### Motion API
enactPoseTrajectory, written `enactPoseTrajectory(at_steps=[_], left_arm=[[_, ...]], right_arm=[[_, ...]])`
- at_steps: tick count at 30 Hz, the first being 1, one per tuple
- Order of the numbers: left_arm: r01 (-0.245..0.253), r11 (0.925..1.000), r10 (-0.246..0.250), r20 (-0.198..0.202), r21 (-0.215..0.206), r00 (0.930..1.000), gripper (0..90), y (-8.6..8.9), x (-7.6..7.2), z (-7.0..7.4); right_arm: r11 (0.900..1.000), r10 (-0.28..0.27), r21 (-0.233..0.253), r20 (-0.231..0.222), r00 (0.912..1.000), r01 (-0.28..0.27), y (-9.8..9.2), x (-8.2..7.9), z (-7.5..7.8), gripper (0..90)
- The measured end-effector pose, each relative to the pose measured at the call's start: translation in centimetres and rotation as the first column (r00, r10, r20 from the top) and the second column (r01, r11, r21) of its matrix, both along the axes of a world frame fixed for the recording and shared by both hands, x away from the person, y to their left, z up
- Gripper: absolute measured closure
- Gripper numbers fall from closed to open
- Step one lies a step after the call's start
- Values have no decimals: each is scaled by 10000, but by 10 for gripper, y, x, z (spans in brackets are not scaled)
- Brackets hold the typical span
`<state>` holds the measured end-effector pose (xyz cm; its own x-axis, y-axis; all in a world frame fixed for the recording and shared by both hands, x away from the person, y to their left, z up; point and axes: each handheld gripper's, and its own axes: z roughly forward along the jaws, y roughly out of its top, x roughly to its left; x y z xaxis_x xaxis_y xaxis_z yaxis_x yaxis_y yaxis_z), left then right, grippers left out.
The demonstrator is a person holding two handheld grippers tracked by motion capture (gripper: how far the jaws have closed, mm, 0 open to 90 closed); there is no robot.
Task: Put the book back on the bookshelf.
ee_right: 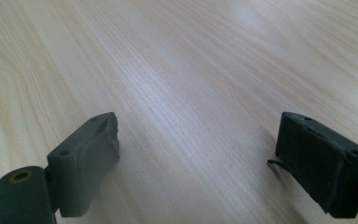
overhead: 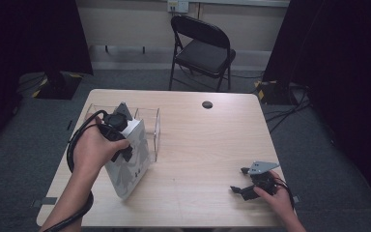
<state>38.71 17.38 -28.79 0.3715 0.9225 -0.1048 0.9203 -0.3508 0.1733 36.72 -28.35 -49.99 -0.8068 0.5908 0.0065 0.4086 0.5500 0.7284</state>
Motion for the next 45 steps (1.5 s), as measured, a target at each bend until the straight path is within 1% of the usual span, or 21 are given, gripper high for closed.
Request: enactPoseTrajectory(at_steps=[3,6,8,14,16,17,19,21,24,25,27,28,30,32,33,35,38,40,42,43,45], left_arm=[[-20,10000,20,-5,48,10000,529,1,1,1],[-189,9998,189,28,95,9998,529,2,3,2],[-155,9998,154,40,99,9999,529,3,4,2],[-450,9989,450,2,89,9990,529,6,7,2],[-386,9992,386,32,128,9993,529,6,8,2],[-536,9985,536,-6,65,9986,529,7,9,2],[-629,9979,629,23,132,9980,529,7,10,2],[-567,9984,567,22,70,9984,529,7,11,3],[-688,9976,688,27,17,9976,529,5,14,4],[-764,9970,763,76,98,9971,530,4,14,4],[-884,9960,883,87,99,9961,529,3,16,4],[-755,9971,754,89,99,9971,529,2,17,4],[-968,9953,967,146,58,9952,529,0,18,4],[-883,9960,880,198,136,9959,529,-1,20,4],[-958,9954,957,136,54,9953,529,-1,21,4],[-1007,9948,1003,241,128,9947,529,-2,22,4],[-1069,9943,1070,149,-51,9942,529,-2,25,4],[-1081,9941,1079,209,50,9939,529,-3,27,4],[-1237,9923,1236,168,24,9922,529,-4,29,5],[-1138,9935,1137,215,73,9933,529,-4,30,5],[-1201,9928,1201,231,2,9925,529,-4,32,6]], right_arm=[[10000,35,78,-27,10000,-35,0,0,0,124],[10000,29,87,-3,10000,-29,0,0,-1,124],[10000,31,86,-3,10000,-31,0,0,-1,124],[10000,34,86,-3,10000,-34,0,0,-1,124],[10000,29,83,-10,10000,-29,0,0,0,124],[10000,33,82,-6,10000,-33,0,0,-1,124],[10000,31,87,-4,10000,-31,0,0,-1,124],[10000,34,89,-4,10000,-34,0,0,-1,124],[10000,29,81,-8,10000,-29,0,0,0,124],[10000,27,84,-8,10000,-27,0,0,-1,124],[10000,34,85,-3,10000,-34,0,0,-1,124],[10000,35,86,-5,10000,-35,0,0,-1,124],[10000,36,87,-3,10000,-36,0,0,-1,124],[10000,37,88,-2,10000,-37,0,0,-1,124],[10000,-3,8,12,10000,3,0,0,0,124],[10000,7,14,13,10000,-7,0,0,0,124],[10000,2,13,13,10000,-2,0,0,0,124],[10000,3,13,13,10000,-3,0,0,0,124],[10000,2,13,11,10000,-2,0,0,0,124],[10000,2,11,9,10000,-2,0,0,0,124],[10000,-10,16,-11,10000,10,0,0,0,124]])
